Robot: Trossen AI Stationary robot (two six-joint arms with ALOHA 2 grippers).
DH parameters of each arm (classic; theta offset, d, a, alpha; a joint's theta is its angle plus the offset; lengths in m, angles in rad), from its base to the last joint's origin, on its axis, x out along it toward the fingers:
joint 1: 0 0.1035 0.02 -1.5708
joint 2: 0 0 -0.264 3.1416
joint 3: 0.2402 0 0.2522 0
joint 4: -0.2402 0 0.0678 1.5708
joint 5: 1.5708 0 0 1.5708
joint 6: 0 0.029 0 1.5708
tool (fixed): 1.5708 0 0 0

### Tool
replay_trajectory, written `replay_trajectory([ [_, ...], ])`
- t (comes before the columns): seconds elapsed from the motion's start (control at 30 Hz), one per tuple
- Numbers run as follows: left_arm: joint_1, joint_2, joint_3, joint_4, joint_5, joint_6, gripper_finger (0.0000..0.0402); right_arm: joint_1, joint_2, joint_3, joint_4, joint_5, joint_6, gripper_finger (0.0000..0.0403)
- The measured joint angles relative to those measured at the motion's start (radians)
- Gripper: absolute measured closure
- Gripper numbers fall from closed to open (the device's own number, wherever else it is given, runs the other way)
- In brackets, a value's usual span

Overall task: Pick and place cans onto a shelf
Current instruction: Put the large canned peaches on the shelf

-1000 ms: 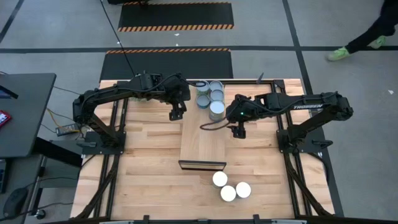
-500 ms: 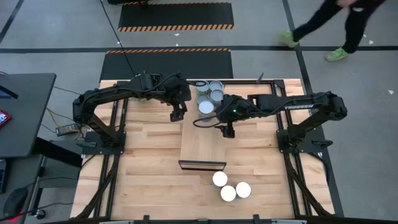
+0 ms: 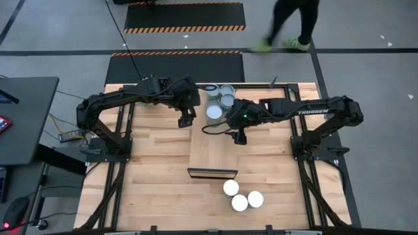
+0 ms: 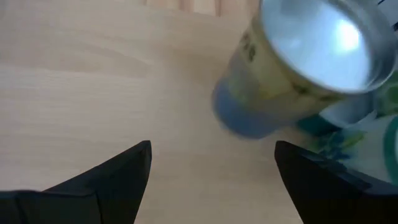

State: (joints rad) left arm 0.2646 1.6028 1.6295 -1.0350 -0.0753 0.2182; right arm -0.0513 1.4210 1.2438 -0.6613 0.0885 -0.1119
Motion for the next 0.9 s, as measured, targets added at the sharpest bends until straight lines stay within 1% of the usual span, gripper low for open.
replay_trajectory([
  [0.13, 0.000, 0.000, 0.000, -0.045, -0.001, 0.001, 0.0065, 0.032, -0.021, 0.047, -0.138, -0.110, 0.050, 0.0055],
  [0.2, 0.000, 0.000, 0.000, -0.065, -0.002, 0.003, 0.0065, 0.062, -0.040, 0.057, -0.205, -0.145, 0.075, 0.0055],
  [0.3, 0.000, 0.000, 0.000, -0.077, -0.002, 0.003, 0.0065, 0.124, -0.065, 0.058, -0.305, -0.154, 0.132, 0.0055],
  [0.4, 0.000, 0.000, 0.000, -0.094, -0.002, 0.009, 0.0065, 0.194, -0.084, 0.054, -0.393, -0.155, 0.230, 0.0055],
  [0.53, 0.000, 0.000, 0.000, -0.095, -0.002, 0.025, 0.0065, 0.314, -0.118, -0.015, -0.399, -0.154, 0.398, 0.0055],
  [0.67, 0.000, 0.000, 0.000, -0.096, -0.002, 0.029, 0.0065, 0.444, -0.121, -0.078, -0.364, -0.153, 0.541, 0.0055],
  [0.8, 0.001, 0.000, 0.000, -0.096, -0.002, 0.030, 0.0065, 0.580, -0.085, -0.093, -0.328, -0.111, 0.606, 0.0055],
  [0.9, 0.001, 0.000, 0.000, -0.096, -0.002, 0.026, 0.0065, 0.673, -0.056, -0.112, -0.295, -0.060, 0.631, 0.0055],
])
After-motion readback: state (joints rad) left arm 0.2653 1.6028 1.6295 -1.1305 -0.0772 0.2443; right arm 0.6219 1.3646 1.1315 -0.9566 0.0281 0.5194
